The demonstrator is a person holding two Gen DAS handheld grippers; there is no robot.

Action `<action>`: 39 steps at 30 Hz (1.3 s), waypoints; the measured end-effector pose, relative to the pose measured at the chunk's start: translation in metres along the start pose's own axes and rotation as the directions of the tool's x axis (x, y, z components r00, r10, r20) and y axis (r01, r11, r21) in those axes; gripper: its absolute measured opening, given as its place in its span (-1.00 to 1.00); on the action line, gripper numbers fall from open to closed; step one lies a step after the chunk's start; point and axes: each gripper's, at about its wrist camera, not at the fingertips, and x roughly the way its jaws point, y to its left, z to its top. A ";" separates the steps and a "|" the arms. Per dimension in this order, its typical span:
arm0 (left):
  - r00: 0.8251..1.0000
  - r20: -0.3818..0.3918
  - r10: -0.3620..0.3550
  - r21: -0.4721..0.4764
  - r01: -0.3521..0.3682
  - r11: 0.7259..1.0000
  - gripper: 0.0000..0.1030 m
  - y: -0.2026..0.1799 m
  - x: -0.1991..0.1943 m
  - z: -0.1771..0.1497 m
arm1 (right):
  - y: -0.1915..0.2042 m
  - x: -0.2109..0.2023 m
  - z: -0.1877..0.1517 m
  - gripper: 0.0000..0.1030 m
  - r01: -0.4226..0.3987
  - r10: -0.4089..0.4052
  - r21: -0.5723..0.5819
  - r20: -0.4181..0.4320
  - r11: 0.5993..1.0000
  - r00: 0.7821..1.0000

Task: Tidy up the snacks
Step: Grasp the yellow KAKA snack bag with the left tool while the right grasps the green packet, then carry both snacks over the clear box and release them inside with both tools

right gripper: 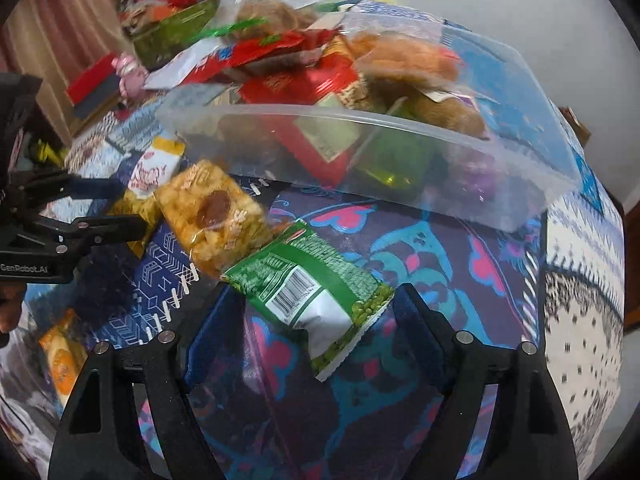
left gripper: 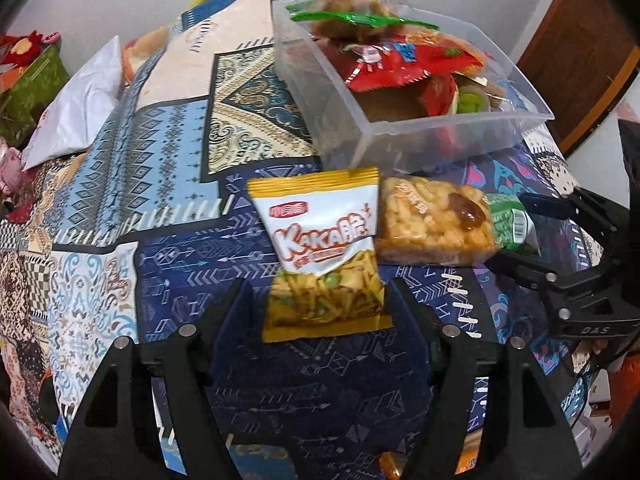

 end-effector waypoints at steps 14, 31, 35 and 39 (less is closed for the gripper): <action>0.999 0.052 0.004 -0.066 0.000 0.998 0.10 0.014 0.019 0.013 | -0.012 -0.019 -0.021 0.20 -0.070 0.069 0.070 0.024 0.995 0.997; 0.994 0.112 0.016 -0.064 -0.008 0.998 -0.07 0.025 -0.020 -0.006 | -0.008 -0.003 0.001 0.31 -0.053 0.054 -0.008 0.023 0.999 0.998; 0.991 0.133 0.016 -0.049 -0.010 0.999 -0.07 0.019 -0.031 -0.007 | -0.014 -0.009 -0.004 0.08 -0.065 0.063 0.029 0.059 0.997 0.996; 0.988 0.153 0.005 -0.045 0.002 0.999 -0.07 0.013 -0.040 -0.004 | -0.017 -0.024 -0.009 -0.22 -0.077 0.073 0.046 0.092 0.996 0.993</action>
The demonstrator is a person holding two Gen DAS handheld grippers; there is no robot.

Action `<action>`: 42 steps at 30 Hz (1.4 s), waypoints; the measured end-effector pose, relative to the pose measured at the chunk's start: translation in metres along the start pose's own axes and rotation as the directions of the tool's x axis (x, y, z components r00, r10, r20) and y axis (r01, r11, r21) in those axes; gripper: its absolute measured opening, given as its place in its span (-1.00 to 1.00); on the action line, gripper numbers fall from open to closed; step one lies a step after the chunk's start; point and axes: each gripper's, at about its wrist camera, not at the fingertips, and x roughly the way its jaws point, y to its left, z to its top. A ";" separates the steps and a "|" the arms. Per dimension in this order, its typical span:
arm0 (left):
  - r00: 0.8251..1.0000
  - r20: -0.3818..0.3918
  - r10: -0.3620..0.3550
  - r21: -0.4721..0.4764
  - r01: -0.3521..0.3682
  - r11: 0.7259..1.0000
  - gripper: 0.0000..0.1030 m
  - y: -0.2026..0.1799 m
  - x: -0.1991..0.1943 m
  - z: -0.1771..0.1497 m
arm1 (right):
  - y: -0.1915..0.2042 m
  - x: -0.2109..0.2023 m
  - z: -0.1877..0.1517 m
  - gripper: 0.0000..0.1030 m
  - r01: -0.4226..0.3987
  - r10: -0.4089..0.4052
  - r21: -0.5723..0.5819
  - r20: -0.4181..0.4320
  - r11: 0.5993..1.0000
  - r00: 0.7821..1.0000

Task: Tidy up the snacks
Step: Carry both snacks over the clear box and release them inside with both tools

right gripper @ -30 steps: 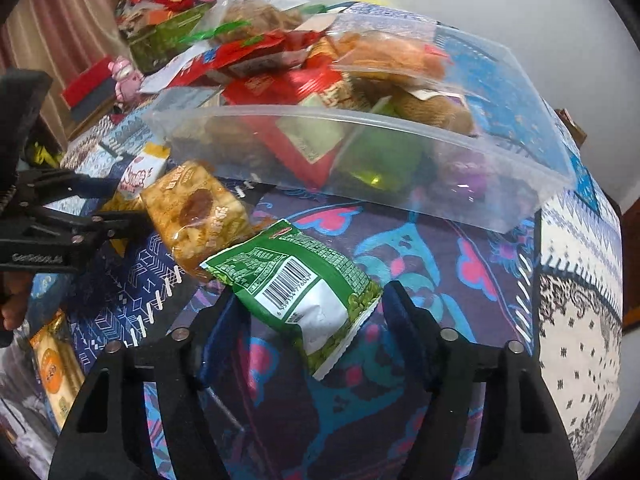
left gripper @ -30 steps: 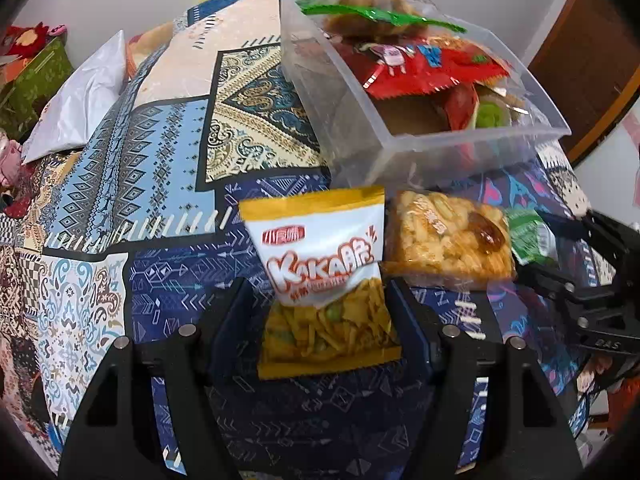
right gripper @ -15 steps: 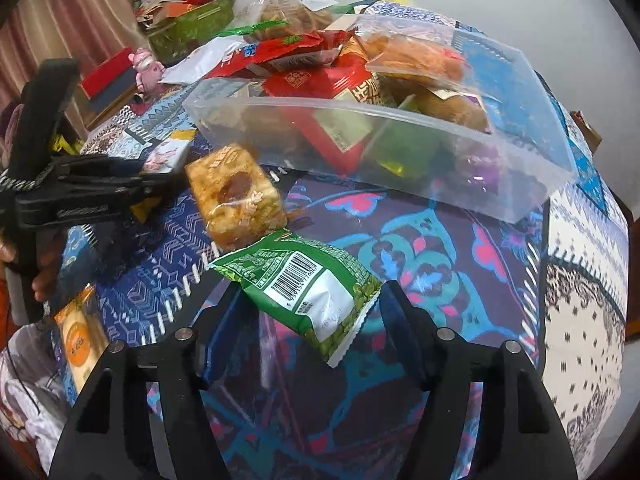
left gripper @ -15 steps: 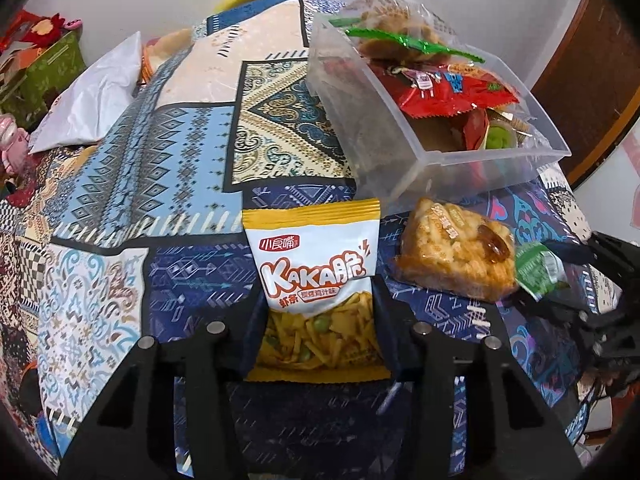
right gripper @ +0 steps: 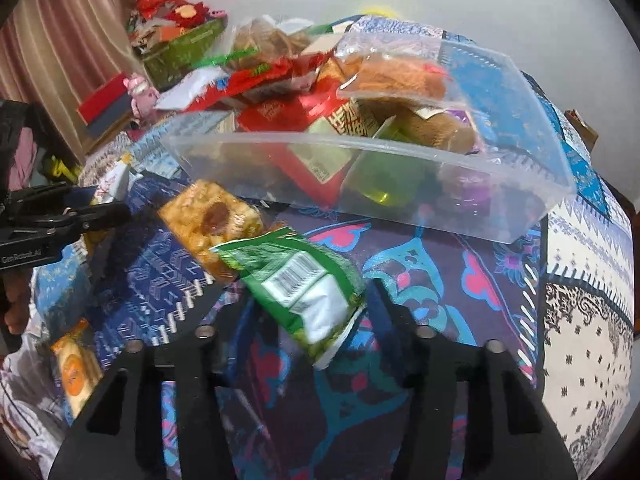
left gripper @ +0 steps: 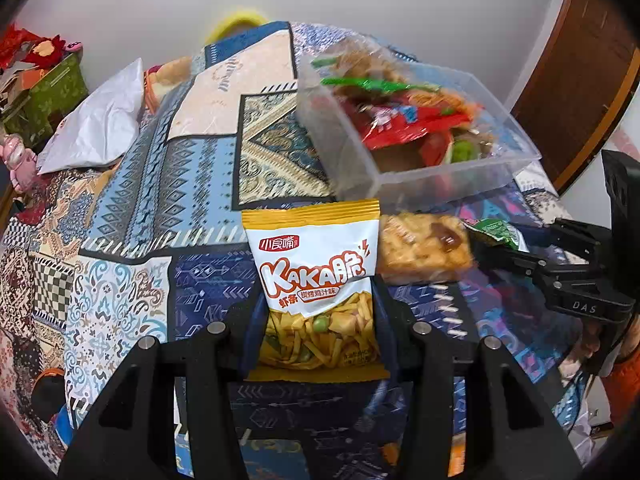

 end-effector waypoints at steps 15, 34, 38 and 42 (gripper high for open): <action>0.995 0.096 -0.036 0.048 0.031 0.998 -0.07 -0.039 -0.034 0.032 | -0.004 -0.060 0.004 -0.35 0.020 -0.026 0.049 0.142 0.999 0.990; 0.976 0.189 -0.111 0.108 0.092 0.990 -0.07 -0.098 -0.009 0.129 | -0.045 -0.078 0.071 -0.35 0.107 -0.150 0.148 0.314 0.983 0.938; 0.978 0.177 -0.106 0.105 0.089 0.991 -0.07 -0.106 0.013 0.143 | -0.061 -0.067 0.082 -0.34 0.100 -0.154 0.181 0.316 0.978 0.936; 0.983 0.147 -0.109 0.091 0.097 0.991 -0.07 -0.110 0.039 0.155 | -0.074 -0.046 0.093 -0.34 0.101 -0.161 0.209 0.296 0.973 0.941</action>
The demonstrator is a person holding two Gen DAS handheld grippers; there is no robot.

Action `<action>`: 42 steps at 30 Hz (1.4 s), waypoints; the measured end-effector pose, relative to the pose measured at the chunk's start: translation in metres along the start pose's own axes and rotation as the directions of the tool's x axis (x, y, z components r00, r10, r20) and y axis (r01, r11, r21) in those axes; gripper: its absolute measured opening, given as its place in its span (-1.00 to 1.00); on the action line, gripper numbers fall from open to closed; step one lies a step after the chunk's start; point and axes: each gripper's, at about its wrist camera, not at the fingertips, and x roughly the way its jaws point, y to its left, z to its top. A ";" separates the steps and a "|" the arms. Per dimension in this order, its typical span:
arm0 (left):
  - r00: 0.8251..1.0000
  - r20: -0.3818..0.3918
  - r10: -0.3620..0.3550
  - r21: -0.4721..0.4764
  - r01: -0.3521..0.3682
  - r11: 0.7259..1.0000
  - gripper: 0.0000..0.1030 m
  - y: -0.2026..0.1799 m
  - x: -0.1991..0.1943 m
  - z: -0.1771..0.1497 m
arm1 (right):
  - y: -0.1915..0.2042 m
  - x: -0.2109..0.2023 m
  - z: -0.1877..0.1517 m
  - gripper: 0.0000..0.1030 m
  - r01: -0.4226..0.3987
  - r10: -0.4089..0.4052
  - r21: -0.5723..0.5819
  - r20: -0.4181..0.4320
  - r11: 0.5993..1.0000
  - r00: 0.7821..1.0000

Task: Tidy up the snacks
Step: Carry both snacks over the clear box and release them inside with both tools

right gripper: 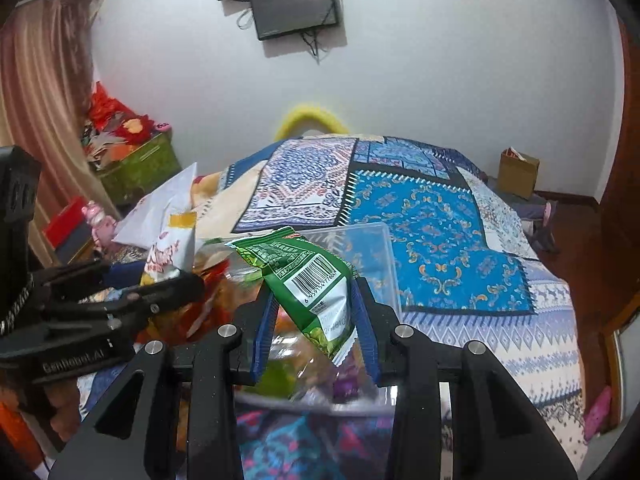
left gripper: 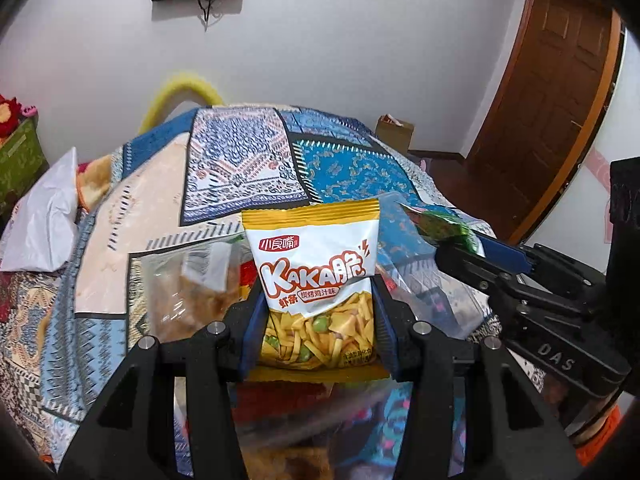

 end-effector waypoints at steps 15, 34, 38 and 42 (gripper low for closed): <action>0.998 -0.049 0.043 0.030 -0.042 0.999 -0.06 -0.002 0.042 0.006 | -0.012 0.058 0.002 -0.23 0.023 -0.020 0.018 -0.119 1.000 0.993; 1.000 -0.024 -0.004 0.034 0.004 0.999 0.08 -0.010 -0.024 0.005 | 0.001 -0.022 -0.005 0.10 -0.023 0.022 -0.012 -0.063 1.000 0.998; 1.000 -0.007 0.021 0.047 -0.021 0.999 0.09 -0.006 -0.053 -0.004 | 0.017 -0.046 -0.014 0.20 -0.046 0.044 -0.038 -0.045 0.998 0.998; 0.998 -0.002 0.059 0.055 -0.058 0.997 0.22 0.004 -0.082 -0.021 | 0.040 -0.066 -0.027 0.28 -0.071 0.068 -0.084 -0.029 0.994 0.997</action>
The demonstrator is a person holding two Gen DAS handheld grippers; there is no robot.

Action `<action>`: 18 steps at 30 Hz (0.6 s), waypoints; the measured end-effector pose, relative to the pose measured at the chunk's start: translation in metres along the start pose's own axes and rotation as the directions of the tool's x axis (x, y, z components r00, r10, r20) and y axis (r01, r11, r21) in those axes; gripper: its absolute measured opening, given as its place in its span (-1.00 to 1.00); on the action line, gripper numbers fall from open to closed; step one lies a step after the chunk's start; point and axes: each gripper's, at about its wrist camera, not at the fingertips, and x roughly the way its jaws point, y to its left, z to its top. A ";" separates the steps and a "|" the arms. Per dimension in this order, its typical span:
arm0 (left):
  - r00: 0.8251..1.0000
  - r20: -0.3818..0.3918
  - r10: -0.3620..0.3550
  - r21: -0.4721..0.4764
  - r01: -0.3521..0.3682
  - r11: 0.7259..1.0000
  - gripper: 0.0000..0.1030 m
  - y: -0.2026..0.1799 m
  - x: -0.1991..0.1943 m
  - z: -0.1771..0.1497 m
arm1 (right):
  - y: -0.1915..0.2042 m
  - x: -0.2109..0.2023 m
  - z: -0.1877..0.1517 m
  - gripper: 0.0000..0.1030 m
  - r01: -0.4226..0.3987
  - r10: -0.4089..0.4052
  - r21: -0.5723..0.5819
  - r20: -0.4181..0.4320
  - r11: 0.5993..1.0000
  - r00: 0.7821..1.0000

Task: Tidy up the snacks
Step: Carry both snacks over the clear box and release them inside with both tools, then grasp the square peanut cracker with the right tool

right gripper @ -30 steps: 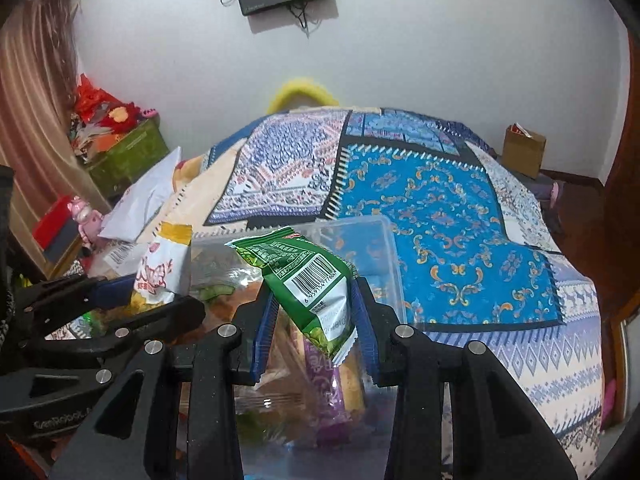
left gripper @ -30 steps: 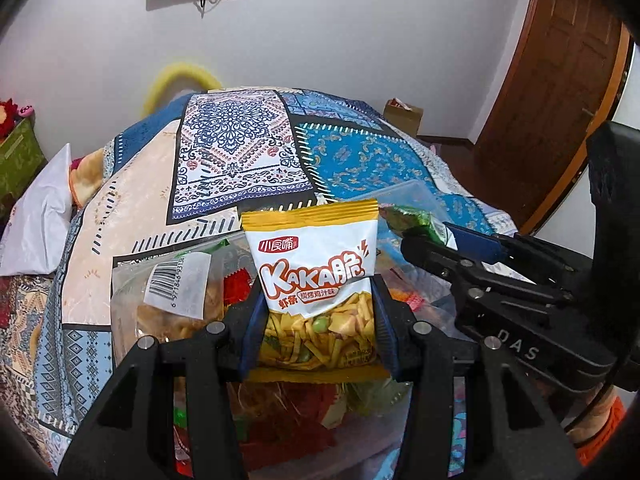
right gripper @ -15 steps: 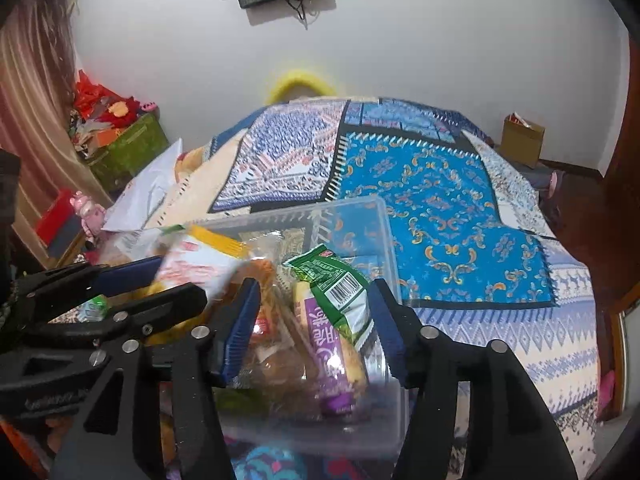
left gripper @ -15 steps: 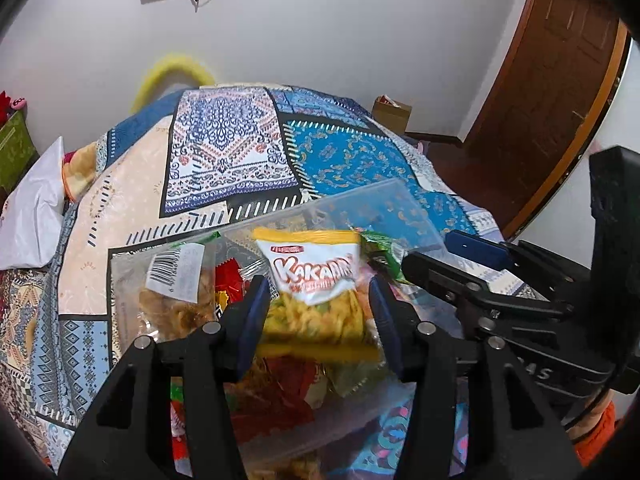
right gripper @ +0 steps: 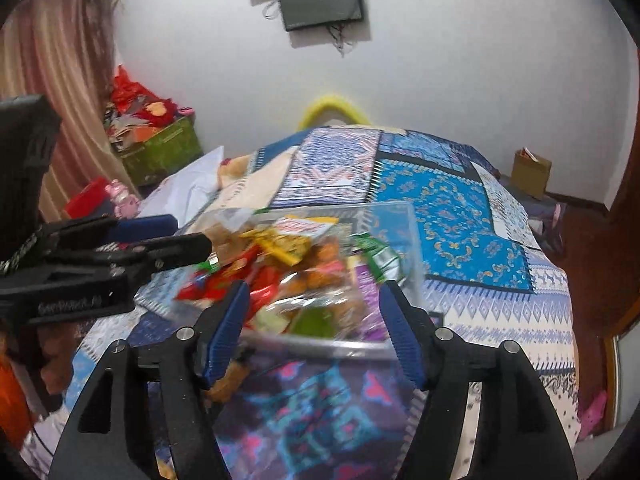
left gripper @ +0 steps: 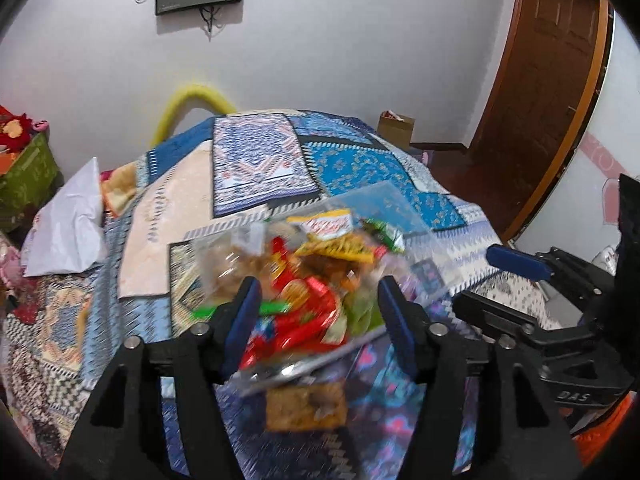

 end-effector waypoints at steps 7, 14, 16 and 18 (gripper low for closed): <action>0.997 -0.052 0.059 -0.010 -0.060 0.998 0.26 0.029 -0.025 -0.046 | 0.041 -0.002 -0.026 0.35 -0.078 0.076 -0.049 -0.031 0.996 0.997; 0.988 -0.125 0.088 -0.064 -0.096 0.993 0.26 0.072 -0.022 -0.088 | 0.080 0.045 -0.053 0.35 -0.137 0.118 -0.136 -0.142 0.981 0.983; 0.986 -0.145 0.087 -0.078 -0.099 0.992 0.26 0.081 -0.019 -0.098 | 0.085 0.064 -0.059 0.35 -0.157 0.130 -0.137 -0.185 0.978 0.974; 0.984 -0.159 0.085 -0.088 -0.099 0.991 0.26 0.088 -0.015 -0.107 | 0.089 0.083 -0.062 0.35 -0.172 0.136 -0.146 -0.229 0.974 0.964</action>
